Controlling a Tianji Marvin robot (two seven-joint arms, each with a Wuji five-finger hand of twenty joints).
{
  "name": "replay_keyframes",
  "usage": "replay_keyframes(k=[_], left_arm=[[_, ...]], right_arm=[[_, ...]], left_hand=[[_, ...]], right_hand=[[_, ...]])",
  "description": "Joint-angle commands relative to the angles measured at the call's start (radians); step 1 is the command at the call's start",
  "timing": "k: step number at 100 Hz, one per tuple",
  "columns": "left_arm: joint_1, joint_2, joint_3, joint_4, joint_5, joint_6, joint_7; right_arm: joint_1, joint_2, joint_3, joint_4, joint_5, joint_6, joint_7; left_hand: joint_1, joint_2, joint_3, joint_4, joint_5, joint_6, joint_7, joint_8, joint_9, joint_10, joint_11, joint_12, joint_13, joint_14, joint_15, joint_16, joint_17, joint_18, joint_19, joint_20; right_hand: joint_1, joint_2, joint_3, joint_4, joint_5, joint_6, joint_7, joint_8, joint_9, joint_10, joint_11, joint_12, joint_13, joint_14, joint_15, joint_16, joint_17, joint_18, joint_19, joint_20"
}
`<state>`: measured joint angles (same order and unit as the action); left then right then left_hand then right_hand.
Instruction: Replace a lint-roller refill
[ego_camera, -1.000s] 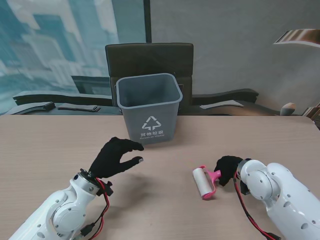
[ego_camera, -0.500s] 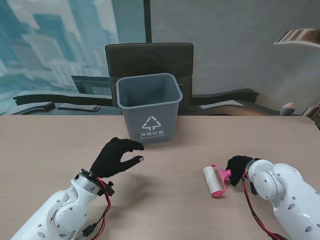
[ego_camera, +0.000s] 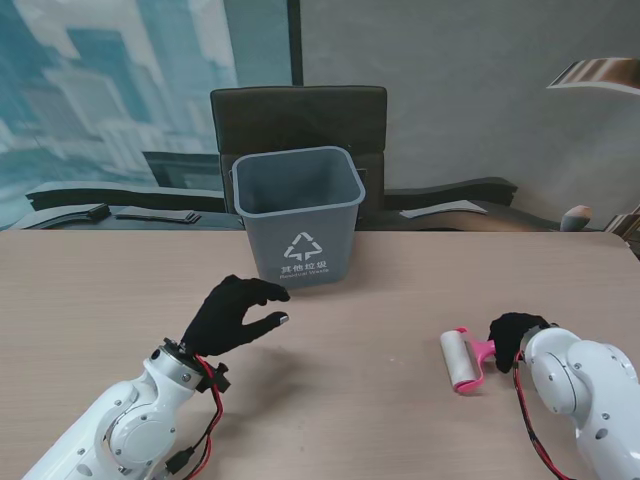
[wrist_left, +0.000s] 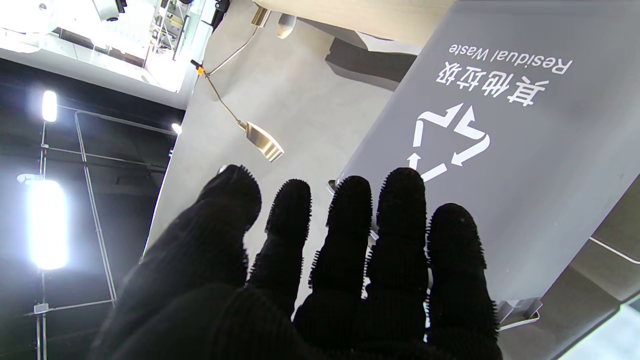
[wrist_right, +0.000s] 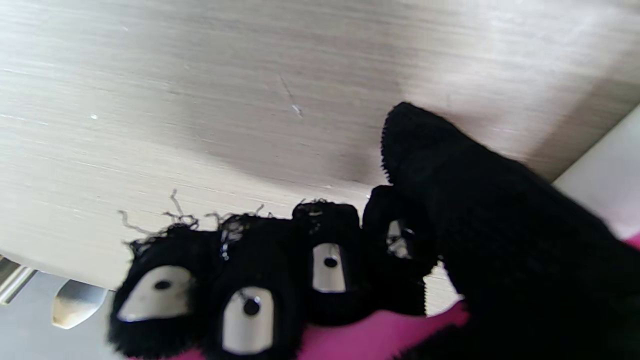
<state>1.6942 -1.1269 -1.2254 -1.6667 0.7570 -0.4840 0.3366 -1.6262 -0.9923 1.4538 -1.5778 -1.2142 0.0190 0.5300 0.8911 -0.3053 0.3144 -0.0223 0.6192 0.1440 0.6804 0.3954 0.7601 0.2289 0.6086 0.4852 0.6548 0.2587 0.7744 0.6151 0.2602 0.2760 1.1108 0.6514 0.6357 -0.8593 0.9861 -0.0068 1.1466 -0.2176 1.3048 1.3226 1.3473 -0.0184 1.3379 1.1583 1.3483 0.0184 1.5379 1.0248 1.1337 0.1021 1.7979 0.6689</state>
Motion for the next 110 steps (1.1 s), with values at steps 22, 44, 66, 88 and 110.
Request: replay_keyframes(k=[22, 44, 66, 88, 110], left_arm=[[-0.004, -0.003, 0.006, 0.0, -0.007, 0.008, -0.022], [-0.003, -0.002, 0.004, -0.001, -0.007, 0.006, -0.026], [-0.002, -0.002, 0.004, -0.001, -0.004, 0.002, -0.024], [-0.001, -0.002, 0.003, -0.002, -0.004, 0.002, -0.026], [0.002, 0.0, 0.001, -0.003, -0.001, 0.004, -0.031]], right_arm=[[-0.009, -0.002, -0.036, -0.027, 0.002, -0.015, 0.013], [0.028, -0.002, -0.115, -0.066, 0.065, -0.016, 0.028], [0.084, 0.0, -0.212, -0.076, 0.096, -0.002, 0.043], [0.14, 0.001, -0.313, -0.059, 0.174, 0.0, 0.023], [0.164, -0.002, -0.361, -0.048, 0.213, -0.005, -0.019]], left_hand=[[0.048, -0.012, 0.008, 0.014, 0.0, -0.022, 0.023, -0.017, 0.009, -0.02, 0.015, 0.014, 0.013, -0.011, 0.023, 0.019, 0.001, 0.002, 0.028, 0.021], [0.047, -0.012, 0.005, 0.014, -0.001, -0.023, 0.025, -0.019, 0.009, -0.021, 0.015, 0.013, 0.012, -0.011, 0.023, 0.018, 0.001, 0.003, 0.029, 0.021], [0.047, -0.012, 0.004, 0.015, 0.0, -0.024, 0.028, -0.02, 0.01, -0.021, 0.015, 0.013, 0.013, -0.011, 0.024, 0.018, 0.001, 0.003, 0.029, 0.021], [0.047, -0.02, 0.003, 0.016, 0.001, -0.023, 0.03, -0.021, 0.014, -0.023, 0.018, 0.014, 0.016, -0.015, 0.025, 0.018, 0.003, 0.002, 0.031, 0.021], [0.041, -0.027, 0.008, 0.018, 0.003, -0.022, 0.03, -0.021, 0.015, -0.024, 0.022, 0.018, 0.017, -0.015, 0.026, 0.019, 0.003, 0.004, 0.031, 0.02]], right_hand=[[0.028, -0.013, 0.044, -0.02, 0.031, 0.028, 0.005, 0.02, 0.071, 0.095, 0.058, 0.016, -0.02, -0.376, 0.215, 0.054, 0.084, -0.215, 0.296, 0.013], [0.024, -0.01, 0.046, -0.019, 0.028, 0.028, 0.004, 0.022, 0.07, 0.095, 0.057, 0.016, -0.02, -0.378, 0.215, 0.052, 0.084, -0.216, 0.296, 0.011], [0.014, -0.004, 0.048, -0.017, 0.023, 0.03, -0.001, 0.024, 0.068, 0.094, 0.056, 0.017, -0.02, -0.381, 0.213, 0.049, 0.084, -0.218, 0.296, 0.01], [0.01, 0.001, 0.048, -0.017, 0.019, 0.031, -0.004, 0.026, 0.066, 0.094, 0.056, 0.017, -0.02, -0.381, 0.213, 0.048, 0.083, -0.22, 0.296, 0.007], [0.008, 0.0, 0.048, -0.018, 0.02, 0.031, -0.005, 0.029, 0.065, 0.094, 0.055, 0.018, -0.02, -0.383, 0.213, 0.046, 0.083, -0.224, 0.296, 0.003]])
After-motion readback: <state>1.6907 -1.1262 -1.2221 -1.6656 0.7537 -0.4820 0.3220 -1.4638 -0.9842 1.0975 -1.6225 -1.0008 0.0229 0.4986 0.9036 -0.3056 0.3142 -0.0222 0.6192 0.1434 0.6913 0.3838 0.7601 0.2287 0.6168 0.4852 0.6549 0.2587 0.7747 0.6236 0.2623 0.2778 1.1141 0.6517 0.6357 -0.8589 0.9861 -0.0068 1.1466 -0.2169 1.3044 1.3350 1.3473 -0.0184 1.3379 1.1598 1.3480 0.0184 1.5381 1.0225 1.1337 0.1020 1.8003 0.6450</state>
